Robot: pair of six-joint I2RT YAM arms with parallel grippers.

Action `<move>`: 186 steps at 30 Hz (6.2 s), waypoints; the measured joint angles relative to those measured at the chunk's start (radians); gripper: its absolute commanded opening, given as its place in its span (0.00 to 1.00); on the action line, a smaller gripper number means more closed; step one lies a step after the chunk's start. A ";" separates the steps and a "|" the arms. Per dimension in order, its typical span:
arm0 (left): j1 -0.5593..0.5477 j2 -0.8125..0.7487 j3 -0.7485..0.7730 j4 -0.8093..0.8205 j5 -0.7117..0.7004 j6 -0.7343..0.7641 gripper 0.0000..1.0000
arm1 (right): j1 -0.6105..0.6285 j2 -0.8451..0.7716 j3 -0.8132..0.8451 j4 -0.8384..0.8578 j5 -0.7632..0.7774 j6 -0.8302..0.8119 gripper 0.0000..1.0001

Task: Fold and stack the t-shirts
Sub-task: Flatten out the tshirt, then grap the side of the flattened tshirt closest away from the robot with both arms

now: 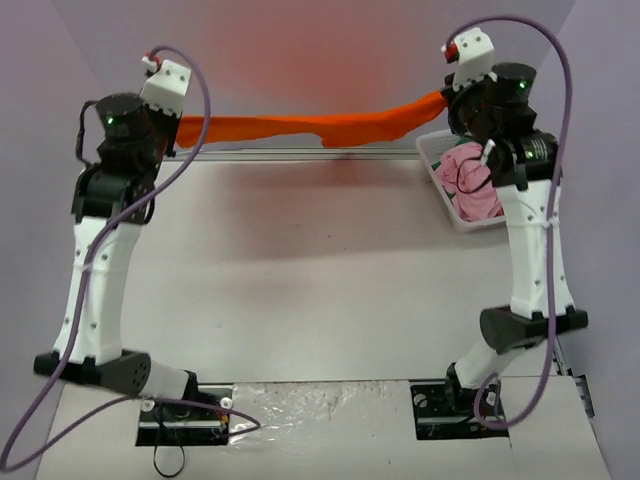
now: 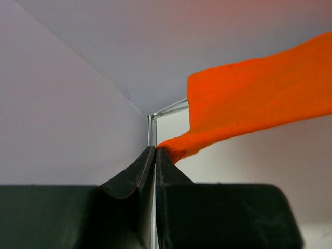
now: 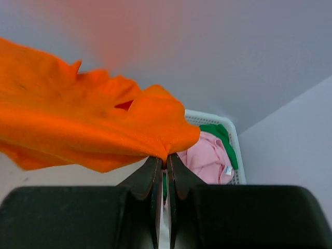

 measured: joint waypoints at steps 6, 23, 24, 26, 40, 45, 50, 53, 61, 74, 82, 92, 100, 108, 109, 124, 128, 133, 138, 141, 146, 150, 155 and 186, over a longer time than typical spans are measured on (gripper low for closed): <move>0.007 -0.318 -0.385 -0.018 0.021 0.062 0.02 | 0.001 -0.397 -0.454 0.043 -0.034 0.002 0.00; 0.066 -0.444 -0.627 -0.619 0.582 0.444 0.76 | 0.000 -0.663 -0.730 -0.208 -0.132 -0.067 0.77; 0.066 -0.433 -0.594 -0.616 0.603 0.445 0.76 | 0.000 -0.633 -0.703 -0.201 -0.135 -0.073 0.72; 0.066 -0.405 -0.555 -0.586 0.626 0.430 0.73 | 0.000 -0.570 -0.680 -0.171 -0.139 -0.077 0.63; 0.066 0.382 -0.494 -0.130 0.409 0.083 0.02 | 0.006 0.191 -0.540 -0.032 -0.146 -0.039 0.00; 0.066 0.573 -0.383 -0.131 0.364 0.008 0.02 | 0.021 0.351 -0.406 -0.023 -0.113 -0.024 0.00; 0.066 0.612 -0.286 -0.112 0.328 -0.032 0.02 | 0.023 0.460 -0.305 -0.017 -0.091 -0.020 0.00; 0.066 0.632 -0.238 -0.103 0.318 -0.045 0.02 | 0.028 0.519 -0.265 -0.016 -0.083 -0.020 0.00; 0.066 0.736 -0.193 -0.100 0.318 -0.066 0.02 | 0.029 0.647 -0.220 -0.012 -0.074 -0.020 0.00; 0.066 0.787 -0.153 -0.132 0.299 -0.109 0.02 | 0.035 0.758 -0.145 -0.006 -0.074 -0.019 0.00; 0.066 0.927 0.084 -0.197 0.214 -0.113 0.02 | 0.035 0.885 0.063 -0.006 -0.047 -0.011 0.00; 0.066 1.192 0.550 -0.277 0.106 -0.101 0.02 | 0.035 1.022 0.264 0.080 0.026 0.002 0.00; 0.066 1.229 0.590 -0.210 0.029 -0.086 0.02 | 0.035 1.088 0.315 0.234 0.125 0.008 0.00; 0.055 1.250 0.613 -0.132 -0.045 -0.069 0.02 | 0.050 1.121 0.316 0.359 0.251 0.006 0.00; 0.052 1.250 0.613 -0.124 -0.051 -0.063 0.02 | 0.054 1.121 0.307 0.371 0.261 0.005 0.02; -0.044 0.788 0.221 -0.048 -0.155 0.003 0.22 | 0.102 0.721 -0.071 0.412 0.315 -0.011 0.69; -0.040 0.499 -0.032 0.032 -0.159 0.027 0.26 | 0.114 0.446 -0.277 0.424 0.310 -0.008 0.69; -0.031 0.142 -0.474 0.095 -0.094 0.105 0.26 | 0.113 0.147 -0.559 0.385 0.237 -0.003 0.70; -0.038 -0.058 -0.904 0.126 0.016 0.200 0.27 | 0.111 -0.043 -0.840 0.254 0.113 -0.014 0.71; -0.050 -0.173 -1.111 0.130 0.057 0.242 0.27 | 0.110 -0.134 -0.986 0.178 0.026 -0.029 0.72; -0.080 -0.358 -1.241 0.155 0.102 0.296 0.28 | 0.063 -0.332 -1.143 0.113 -0.119 -0.074 0.76; -0.116 -0.383 -1.255 0.228 0.105 0.332 0.29 | -0.008 -0.438 -1.164 0.111 -0.164 -0.087 0.75; -0.157 -0.364 -1.330 0.282 0.101 0.388 0.34 | -0.062 -0.436 -1.183 0.115 -0.198 -0.088 0.75; -0.201 -0.269 -1.486 0.406 0.125 0.469 0.41 | -0.117 -0.315 -1.187 0.125 -0.225 -0.073 0.76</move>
